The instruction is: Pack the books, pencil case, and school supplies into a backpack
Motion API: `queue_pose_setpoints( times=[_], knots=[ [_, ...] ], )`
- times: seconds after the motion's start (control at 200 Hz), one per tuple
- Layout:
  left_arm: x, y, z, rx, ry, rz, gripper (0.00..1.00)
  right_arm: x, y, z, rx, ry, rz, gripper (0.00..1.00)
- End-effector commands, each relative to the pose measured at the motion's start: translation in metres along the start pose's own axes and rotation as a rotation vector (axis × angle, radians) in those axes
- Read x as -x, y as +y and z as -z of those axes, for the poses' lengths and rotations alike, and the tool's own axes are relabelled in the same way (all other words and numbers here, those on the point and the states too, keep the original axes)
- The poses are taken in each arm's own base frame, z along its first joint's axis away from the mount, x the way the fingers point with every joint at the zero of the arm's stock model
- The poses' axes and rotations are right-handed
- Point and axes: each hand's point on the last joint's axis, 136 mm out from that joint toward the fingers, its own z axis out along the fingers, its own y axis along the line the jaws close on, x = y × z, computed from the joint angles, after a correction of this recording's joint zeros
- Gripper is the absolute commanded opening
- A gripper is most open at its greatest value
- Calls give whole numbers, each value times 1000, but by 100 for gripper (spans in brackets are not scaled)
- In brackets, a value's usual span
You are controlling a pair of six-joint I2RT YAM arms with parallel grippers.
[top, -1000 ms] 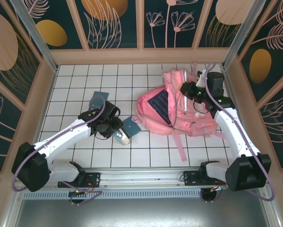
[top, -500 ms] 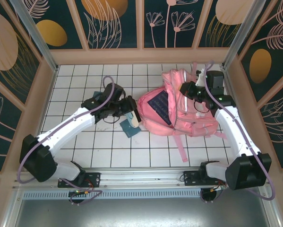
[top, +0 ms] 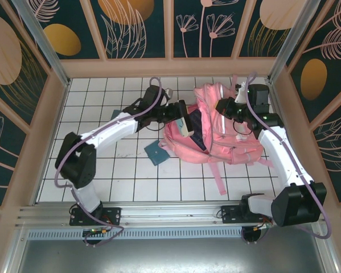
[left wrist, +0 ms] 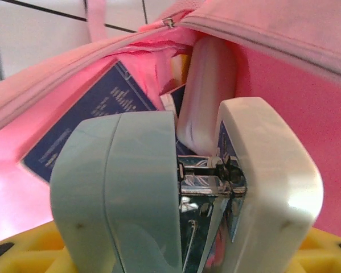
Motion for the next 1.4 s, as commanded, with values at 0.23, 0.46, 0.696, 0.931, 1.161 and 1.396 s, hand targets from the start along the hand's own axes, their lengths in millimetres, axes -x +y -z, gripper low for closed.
queue_pose_setpoints(
  times=[0.23, 0.46, 0.696, 0.931, 1.161, 1.396],
  knots=[
    [-2, -14, -52, -144, 77, 60, 6, 31, 53, 10, 176, -94, 83, 0],
    [-22, -20, -84, -161, 127, 88, 7, 33, 59, 4, 190, -92, 69, 0],
    [-29, -17, -110, -155, 146, 129, 7, 34, 66, 1, 200, -90, 65, 0],
    [-39, -27, -129, -236, 192, 194, 8, 31, 76, -9, 218, -70, 73, 0],
    [-52, -43, -144, -290, 245, 217, 10, 27, 83, -26, 232, -23, 76, 0],
    [-59, -44, -155, -287, 273, 229, 16, 26, 83, -31, 235, -16, 77, 0]
  ],
)
